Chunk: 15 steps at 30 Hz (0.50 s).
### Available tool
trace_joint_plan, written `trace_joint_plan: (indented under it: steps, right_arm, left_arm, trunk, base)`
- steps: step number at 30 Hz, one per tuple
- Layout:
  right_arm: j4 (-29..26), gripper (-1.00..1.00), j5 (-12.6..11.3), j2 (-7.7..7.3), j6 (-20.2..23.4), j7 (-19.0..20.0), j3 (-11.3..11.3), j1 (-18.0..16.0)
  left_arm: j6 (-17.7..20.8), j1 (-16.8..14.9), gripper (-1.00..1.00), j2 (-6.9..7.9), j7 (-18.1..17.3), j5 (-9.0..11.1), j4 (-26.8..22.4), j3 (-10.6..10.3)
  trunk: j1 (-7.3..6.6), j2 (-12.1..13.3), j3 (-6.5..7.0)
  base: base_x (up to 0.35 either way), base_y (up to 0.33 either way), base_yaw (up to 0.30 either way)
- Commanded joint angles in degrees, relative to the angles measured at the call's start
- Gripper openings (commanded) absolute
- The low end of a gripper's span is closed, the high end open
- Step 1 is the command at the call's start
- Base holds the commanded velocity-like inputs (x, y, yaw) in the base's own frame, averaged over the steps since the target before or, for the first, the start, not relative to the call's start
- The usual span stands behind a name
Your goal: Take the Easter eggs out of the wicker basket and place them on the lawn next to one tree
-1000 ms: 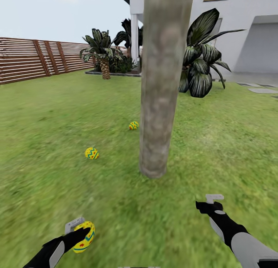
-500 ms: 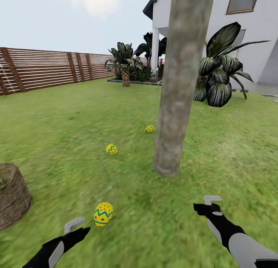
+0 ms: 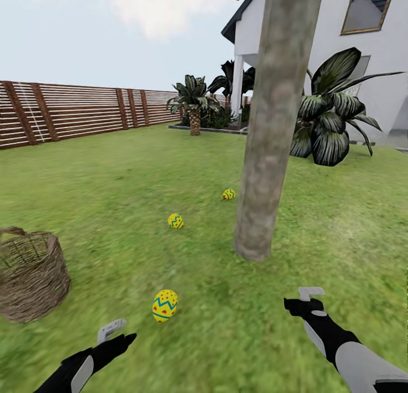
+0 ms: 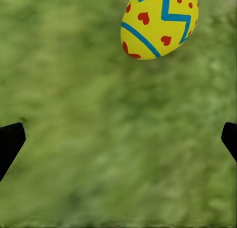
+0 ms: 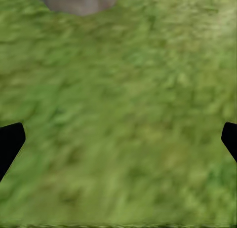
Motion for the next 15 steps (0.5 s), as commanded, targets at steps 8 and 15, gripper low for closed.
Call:
trace_joint_plan:
  steps: [8, 15]
  right_arm:
    - [0.0, 1.0, -0.3, -0.01, 0.0, -0.2, 0.3, 0.0]
    - [0.0, 1.0, -0.3, -0.01, 0.0, -0.2, 0.3, 0.0]
  left_arm:
    - [0.6, 0.0, 1.0, 0.09, -0.4, 2.3, 0.6, 0.3]
    - [0.6, 0.0, 1.0, 0.12, -0.8, 2.3, 0.7, 0.3]
  trunk:
    - [-1.8, 3.2, 1.39]
    - [-3.34, 6.0, 2.65]
  base:
    - [-0.256, 0.206, 0.0]
    - [-0.256, 0.215, 0.0]
